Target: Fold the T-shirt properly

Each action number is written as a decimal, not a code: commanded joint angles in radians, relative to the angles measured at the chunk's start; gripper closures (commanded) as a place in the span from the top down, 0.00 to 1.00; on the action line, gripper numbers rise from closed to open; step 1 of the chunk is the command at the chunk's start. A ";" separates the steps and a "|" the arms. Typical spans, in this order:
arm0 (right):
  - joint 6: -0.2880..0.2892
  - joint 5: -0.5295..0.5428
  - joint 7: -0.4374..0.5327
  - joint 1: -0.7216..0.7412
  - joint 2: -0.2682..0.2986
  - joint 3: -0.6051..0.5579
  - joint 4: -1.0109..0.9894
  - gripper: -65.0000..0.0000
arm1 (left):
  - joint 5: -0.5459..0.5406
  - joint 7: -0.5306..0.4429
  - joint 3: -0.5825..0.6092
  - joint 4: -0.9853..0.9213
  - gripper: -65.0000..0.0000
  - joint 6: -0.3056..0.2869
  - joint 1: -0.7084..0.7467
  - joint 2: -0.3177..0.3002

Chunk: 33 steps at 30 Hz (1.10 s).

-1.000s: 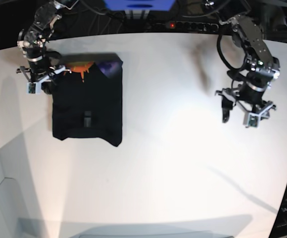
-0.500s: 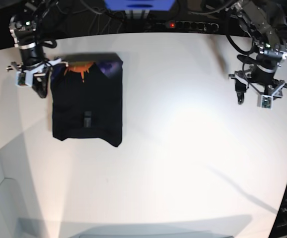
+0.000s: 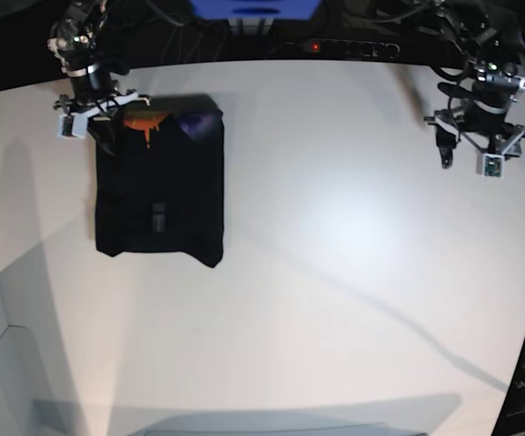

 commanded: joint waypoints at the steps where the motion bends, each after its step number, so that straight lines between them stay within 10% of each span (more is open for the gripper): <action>1: 0.003 0.016 0.027 -0.006 0.004 0.003 0.008 0.00 | -0.009 -0.024 -0.007 0.020 0.66 0.002 -0.001 -0.010; 15: 0.003 0.208 0.032 -0.158 0.004 0.004 0.361 0.00 | -0.009 -0.024 -0.026 0.068 0.65 0.002 0.084 -0.008; 24: 0.003 0.210 0.027 -0.494 0.004 0.003 0.359 0.00 | -0.009 -0.023 -0.119 0.082 0.00 0.002 0.298 0.089; 33: 0.003 0.185 -0.097 -0.606 0.004 -0.049 0.169 0.00 | -0.006 -0.031 -0.113 -0.029 0.00 0.002 0.453 0.176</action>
